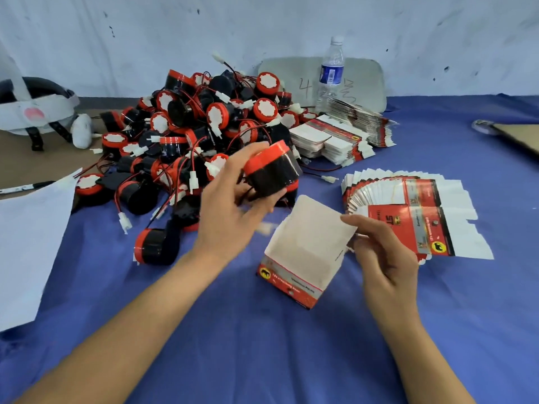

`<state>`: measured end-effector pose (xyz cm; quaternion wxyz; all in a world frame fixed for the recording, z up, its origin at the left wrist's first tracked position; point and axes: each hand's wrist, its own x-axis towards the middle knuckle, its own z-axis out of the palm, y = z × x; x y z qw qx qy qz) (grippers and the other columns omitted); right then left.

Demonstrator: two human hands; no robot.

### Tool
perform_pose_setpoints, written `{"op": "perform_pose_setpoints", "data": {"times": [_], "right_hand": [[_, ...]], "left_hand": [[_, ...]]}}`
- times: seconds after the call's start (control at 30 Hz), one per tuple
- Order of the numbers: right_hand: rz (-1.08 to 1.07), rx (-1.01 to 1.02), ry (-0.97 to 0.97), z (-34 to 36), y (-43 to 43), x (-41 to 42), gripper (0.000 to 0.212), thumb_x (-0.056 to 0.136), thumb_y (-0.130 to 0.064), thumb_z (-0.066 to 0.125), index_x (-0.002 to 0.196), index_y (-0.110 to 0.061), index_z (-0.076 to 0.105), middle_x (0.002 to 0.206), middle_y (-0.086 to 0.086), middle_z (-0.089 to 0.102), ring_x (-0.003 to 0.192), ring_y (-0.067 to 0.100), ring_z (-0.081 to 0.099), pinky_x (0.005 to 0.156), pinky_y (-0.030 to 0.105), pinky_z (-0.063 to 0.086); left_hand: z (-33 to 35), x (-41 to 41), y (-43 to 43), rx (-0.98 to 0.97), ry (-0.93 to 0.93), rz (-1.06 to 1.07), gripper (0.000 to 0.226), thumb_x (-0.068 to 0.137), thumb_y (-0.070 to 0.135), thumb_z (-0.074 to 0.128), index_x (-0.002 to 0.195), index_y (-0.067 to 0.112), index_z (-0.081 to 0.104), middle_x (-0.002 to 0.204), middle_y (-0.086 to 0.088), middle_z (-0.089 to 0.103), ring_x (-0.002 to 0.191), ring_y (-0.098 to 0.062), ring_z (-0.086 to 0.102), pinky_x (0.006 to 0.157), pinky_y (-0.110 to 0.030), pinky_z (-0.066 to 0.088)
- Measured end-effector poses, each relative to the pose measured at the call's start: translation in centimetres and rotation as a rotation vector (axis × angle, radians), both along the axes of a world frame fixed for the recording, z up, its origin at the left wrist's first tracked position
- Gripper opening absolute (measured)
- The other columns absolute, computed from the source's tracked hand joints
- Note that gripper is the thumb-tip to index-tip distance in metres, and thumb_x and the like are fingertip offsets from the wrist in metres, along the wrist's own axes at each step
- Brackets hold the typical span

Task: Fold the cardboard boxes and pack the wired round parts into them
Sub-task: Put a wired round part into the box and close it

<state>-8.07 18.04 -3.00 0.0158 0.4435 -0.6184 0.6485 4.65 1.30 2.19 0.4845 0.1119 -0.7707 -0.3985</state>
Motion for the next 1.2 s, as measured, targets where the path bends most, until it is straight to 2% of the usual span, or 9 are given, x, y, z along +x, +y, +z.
{"op": "perform_pose_setpoints", "data": {"times": [0.13, 0.27, 0.4, 0.57, 0.63, 0.73, 0.93, 1.1, 1.2], "right_hand": [[0.062, 0.026, 0.051, 0.6, -0.4, 0.6, 0.019, 0.089, -0.026, 0.06, 0.108, -0.03, 0.061, 0.09, -0.002, 0.067, 0.077, 0.017, 0.062, 0.07, 0.035, 0.052], [0.171, 0.043, 0.072, 0.8, -0.8, 0.8, 0.034, 0.087, -0.003, 0.057, 0.113, -0.025, 0.058, 0.103, -0.012, 0.068, 0.091, 0.01, 0.066, 0.078, 0.021, 0.052], [0.268, 0.027, -0.003, 0.7, -0.7, 0.8, 0.037, 0.089, 0.001, 0.047, 0.114, -0.023, 0.059, 0.107, -0.02, 0.066, 0.096, 0.007, 0.066, 0.08, 0.016, 0.05], [0.303, 0.066, 0.009, 0.6, -0.8, 1.0, 0.029, 0.093, -0.008, 0.053, 0.119, -0.021, 0.056, 0.102, -0.02, 0.066, 0.09, 0.008, 0.065, 0.078, 0.017, 0.048], [0.306, 0.083, 0.007, 0.6, -0.8, 1.0, 0.033, 0.091, -0.005, 0.054, 0.12, -0.02, 0.055, 0.105, -0.019, 0.066, 0.091, 0.011, 0.066, 0.079, 0.019, 0.05], [0.324, 0.089, -0.02, 0.6, -0.7, 0.8, 0.034, 0.091, -0.006, 0.054, 0.121, -0.02, 0.054, 0.104, -0.015, 0.067, 0.09, 0.015, 0.067, 0.08, 0.021, 0.051], [0.321, 0.099, -0.008, 0.7, -0.7, 0.8, 0.036, 0.09, -0.003, 0.054, 0.121, -0.021, 0.054, 0.105, -0.022, 0.065, 0.091, 0.009, 0.066, 0.079, 0.017, 0.05], [0.295, 0.116, 0.028, 0.7, -0.7, 0.7, 0.042, 0.087, -0.001, 0.054, 0.121, -0.025, 0.054, 0.106, -0.022, 0.064, 0.09, 0.008, 0.065, 0.081, 0.017, 0.049], [0.286, 0.124, 0.034, 0.6, -0.8, 0.9, 0.044, 0.086, -0.002, 0.054, 0.121, -0.029, 0.054, 0.109, -0.021, 0.063, 0.092, 0.01, 0.064, 0.082, 0.019, 0.049]], "left_hand": [[2.8, 2.6, 1.2, -0.581, -0.093, -0.093, 0.047, 0.087, 0.023, 0.063, 0.13, 0.037, 0.048, 0.122, 0.013, 0.058, 0.1, -0.01, 0.063, 0.081, -0.022, 0.053], [1.9, 2.9, 2.2, -1.105, -0.608, -0.008, 0.056, 0.078, 0.018, 0.067, 0.127, 0.041, 0.057, 0.101, 0.003, 0.067, 0.075, -0.018, 0.063, 0.04, -0.028, 0.045], [1.2, 3.8, 2.7, -0.99, -0.857, -0.057, 0.064, 0.08, 0.042, 0.051, 0.143, 0.036, 0.043, 0.09, 0.009, 0.063, 0.076, -0.017, 0.05, 0.049, -0.033, 0.047], [2.1, 3.1, 2.4, -0.933, -0.903, -0.104, 0.047, 0.088, 0.061, 0.034, 0.123, 0.037, 0.055, 0.09, 0.014, 0.065, 0.075, -0.01, 0.031, 0.068, -0.028, 0.027], [2.0, 2.3, 2.1, -0.977, -0.926, -0.116, 0.039, 0.088, 0.06, 0.043, 0.119, 0.037, 0.049, 0.099, 0.017, 0.064, 0.081, -0.009, 0.031, 0.075, -0.029, 0.021], [2.4, 1.7, 2.0, -0.977, -0.841, -0.17, 0.038, 0.081, 0.053, 0.067, 0.108, 0.031, 0.05, 0.08, 0.021, 0.051, 0.077, -0.004, 0.02, 0.084, -0.03, 0.022], [3.2, 1.6, 1.7, -1.091, -0.812, -0.16, 0.032, 0.074, 0.047, 0.076, 0.093, 0.025, 0.062, 0.067, 0.013, 0.055, 0.076, -0.012, 0.04, 0.094, -0.032, 0.021], [3.3, 1.4, 1.9, -1.181, -0.909, -0.16, 0.013, 0.089, 0.042, 0.063, 0.095, 0.03, 0.065, 0.072, 0.014, 0.065, 0.104, -0.017, 0.053, 0.112, -0.04, 0.002], [3.4, 1.1, 1.4, -1.198, -1.079, -0.159, 0.011, 0.091, 0.042, 0.058, 0.094, 0.033, 0.053, 0.077, 0.016, 0.051, 0.121, -0.019, 0.045, 0.116, -0.04, 0.008]]}}
